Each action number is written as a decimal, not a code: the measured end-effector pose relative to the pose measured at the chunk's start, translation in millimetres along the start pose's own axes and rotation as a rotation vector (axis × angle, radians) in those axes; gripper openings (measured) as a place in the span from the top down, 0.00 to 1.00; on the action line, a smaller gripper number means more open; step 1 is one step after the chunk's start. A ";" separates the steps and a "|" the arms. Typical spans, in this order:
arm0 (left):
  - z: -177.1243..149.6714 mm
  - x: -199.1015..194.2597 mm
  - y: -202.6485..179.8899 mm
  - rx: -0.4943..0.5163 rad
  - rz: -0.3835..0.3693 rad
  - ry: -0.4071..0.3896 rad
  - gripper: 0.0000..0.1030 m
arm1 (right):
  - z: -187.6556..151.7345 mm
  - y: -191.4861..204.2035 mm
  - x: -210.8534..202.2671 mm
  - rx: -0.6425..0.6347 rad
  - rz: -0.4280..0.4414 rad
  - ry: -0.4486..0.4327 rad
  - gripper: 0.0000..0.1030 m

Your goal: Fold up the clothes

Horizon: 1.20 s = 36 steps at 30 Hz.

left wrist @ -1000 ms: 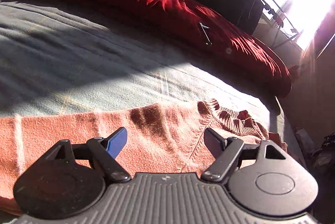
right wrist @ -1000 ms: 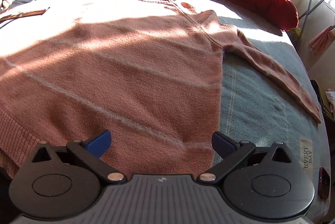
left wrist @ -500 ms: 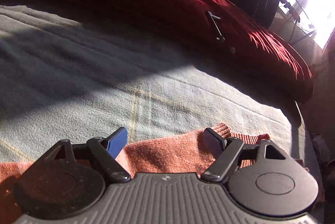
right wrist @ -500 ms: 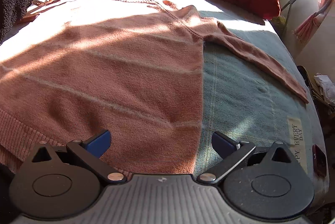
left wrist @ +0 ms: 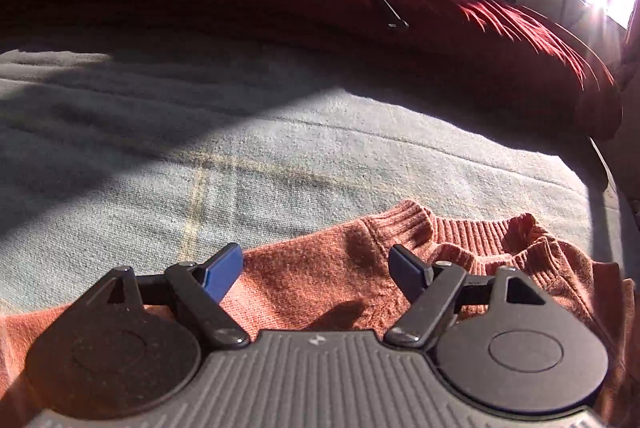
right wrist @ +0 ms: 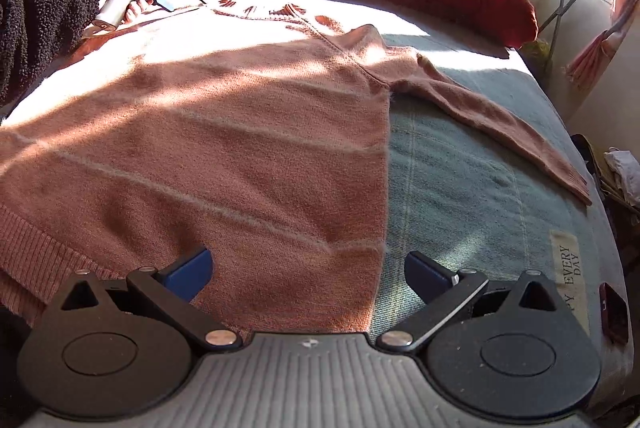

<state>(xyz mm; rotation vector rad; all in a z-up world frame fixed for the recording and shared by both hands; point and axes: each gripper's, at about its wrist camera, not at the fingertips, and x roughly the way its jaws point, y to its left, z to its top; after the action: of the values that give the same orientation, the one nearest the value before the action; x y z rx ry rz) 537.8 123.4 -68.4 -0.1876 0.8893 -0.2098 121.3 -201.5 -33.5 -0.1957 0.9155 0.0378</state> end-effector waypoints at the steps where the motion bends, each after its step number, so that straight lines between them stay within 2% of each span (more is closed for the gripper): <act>1: -3.0 -15.7 -6.2 0.032 -0.034 -0.015 0.22 | -0.9 -3.0 -0.8 0.006 0.006 -0.016 0.00; 3: -14.7 -44.9 -18.2 0.080 -0.115 -0.005 0.21 | -0.2 -7.8 0.9 0.013 0.024 -0.036 0.00; 7: -53.1 -84.5 -31.1 0.046 -0.264 0.113 0.20 | 4.6 -14.7 11.3 0.004 0.071 -0.073 0.00; 11: -94.9 -103.5 -46.8 0.026 -0.316 0.139 0.20 | 11.4 -20.2 24.9 -0.025 0.141 -0.103 0.00; 13: -107.8 -94.8 -51.4 -0.010 -0.315 0.161 0.20 | 14.5 -23.7 29.7 -0.048 0.179 -0.120 0.00; 16: -123.1 -72.4 -53.1 -0.069 -0.256 0.172 0.20 | 20.7 -33.2 36.2 -0.077 0.233 -0.151 0.00; 19: -128.5 -65.3 -58.3 -0.070 -0.213 0.110 0.15 | 23.9 -45.3 42.3 -0.099 0.267 -0.166 0.00; 22: -125.3 -62.3 -68.3 -0.065 -0.145 0.098 0.15 | 23.4 -60.3 49.2 -0.101 0.290 -0.170 0.00; 25: -122.0 -77.8 -81.0 -0.066 -0.098 0.089 0.17 | 18.9 -79.4 57.2 -0.054 0.309 -0.162 0.00; 29: -133.9 -112.5 -92.4 -0.021 -0.158 0.036 0.15 | 10.4 -97.8 58.6 -0.002 0.343 -0.179 0.00; 33: -160.1 -114.0 -86.4 -0.043 -0.175 0.091 0.15 | 3.9 -106.0 58.7 0.009 0.346 -0.166 0.00; 36: -175.8 -111.4 -71.4 -0.068 -0.148 0.104 0.15 | 4.8 -108.2 59.6 0.035 0.333 -0.163 0.00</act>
<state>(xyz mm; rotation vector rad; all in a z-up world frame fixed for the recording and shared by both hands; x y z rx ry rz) 324.5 70.2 -75.7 -0.3087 0.9876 -0.3299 174.0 -309.9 -61.3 -0.0059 0.7775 0.3414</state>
